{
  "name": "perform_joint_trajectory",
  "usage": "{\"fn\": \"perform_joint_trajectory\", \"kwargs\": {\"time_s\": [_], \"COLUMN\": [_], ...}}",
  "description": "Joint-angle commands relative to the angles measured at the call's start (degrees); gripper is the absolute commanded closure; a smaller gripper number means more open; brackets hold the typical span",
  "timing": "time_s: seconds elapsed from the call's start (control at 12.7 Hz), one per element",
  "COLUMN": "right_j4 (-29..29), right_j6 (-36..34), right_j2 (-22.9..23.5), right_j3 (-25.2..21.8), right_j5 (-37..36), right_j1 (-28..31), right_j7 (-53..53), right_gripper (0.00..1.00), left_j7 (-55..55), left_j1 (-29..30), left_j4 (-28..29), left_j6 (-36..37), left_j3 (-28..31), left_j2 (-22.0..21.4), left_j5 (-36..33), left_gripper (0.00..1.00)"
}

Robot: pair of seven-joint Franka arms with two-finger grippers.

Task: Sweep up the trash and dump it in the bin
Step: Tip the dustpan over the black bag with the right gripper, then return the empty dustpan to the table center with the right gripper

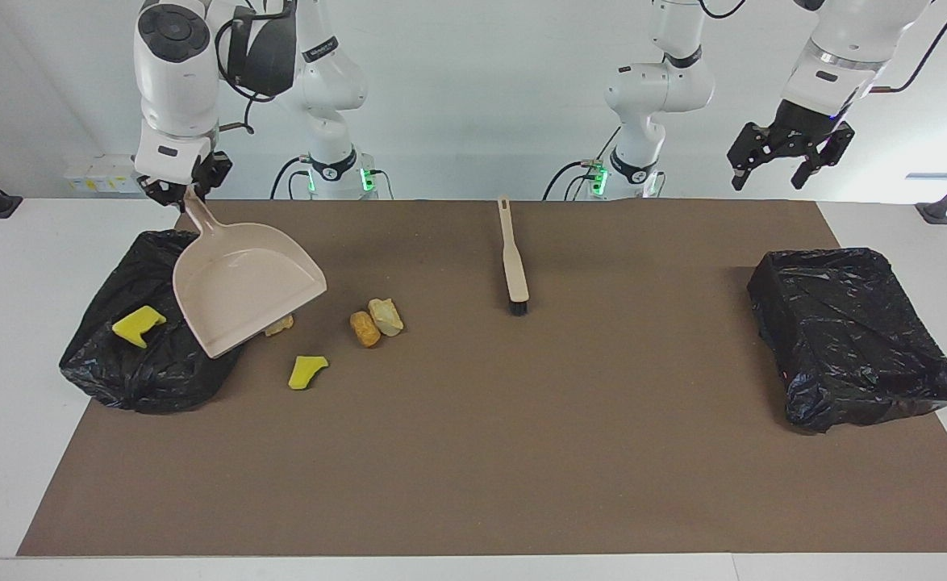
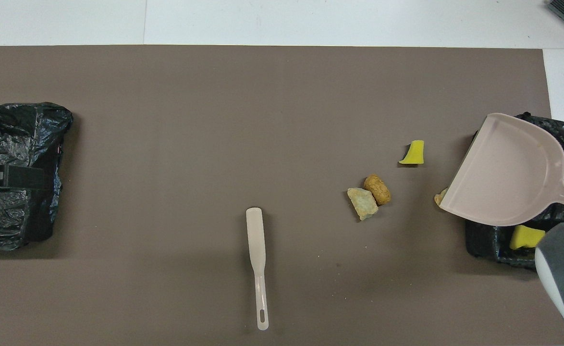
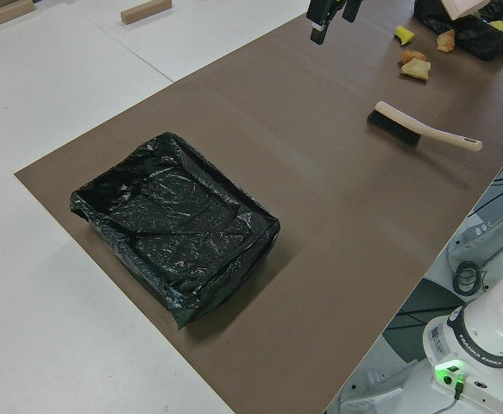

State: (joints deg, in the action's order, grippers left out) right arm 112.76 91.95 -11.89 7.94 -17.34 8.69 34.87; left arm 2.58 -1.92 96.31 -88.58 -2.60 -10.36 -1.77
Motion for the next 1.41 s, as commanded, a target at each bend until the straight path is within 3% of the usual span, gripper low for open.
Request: {"fn": "perform_joint_trajectory", "kwargs": {"time_s": [0.0,0.24,0.55,0.86,1.02,1.34], "right_j4": [-1.05,-2.36,-7.1,-11.24,-12.82,-23.61], "right_j6": [-1.95,-0.2,4.27,14.63,20.34,24.13], "right_j2": [0.9,4.23,11.52,20.66,25.4,37.96], "right_j3": [0.41,0.49,0.49,0.49,0.49,0.41], "right_j5": [5.99,15.38,21.02,22.78,22.61,22.0], "right_j1": [-3.74,-8.41,-16.58,-24.41,-27.57,-32.5], "right_j7": [-13.3,-27.71,-43.98,-58.49,-59.74,-68.35], "right_gripper": [1.0,1.0,1.0,1.0,1.0,1.0], "left_j7": [-0.47,0.32,1.11,0.77,0.85,0.85], "left_j1": [0.51,0.6,0.77,0.86,0.77,0.77], "left_j4": [-2.18,-1.74,-1.56,-1.39,-1.39,-1.39], "left_j6": [2.19,1.4,-0.09,0.77,1.13,1.13], "left_j3": [-0.3,-0.3,-0.21,-0.04,-0.04,-0.04], "left_j2": [0.7,0.61,0.61,0.52,0.52,0.52], "left_j5": [-1.4,1.14,2.3,2.13,2.12,2.12], "left_gripper": [0.0,0.0,0.0,0.0,0.0,0.0]}}
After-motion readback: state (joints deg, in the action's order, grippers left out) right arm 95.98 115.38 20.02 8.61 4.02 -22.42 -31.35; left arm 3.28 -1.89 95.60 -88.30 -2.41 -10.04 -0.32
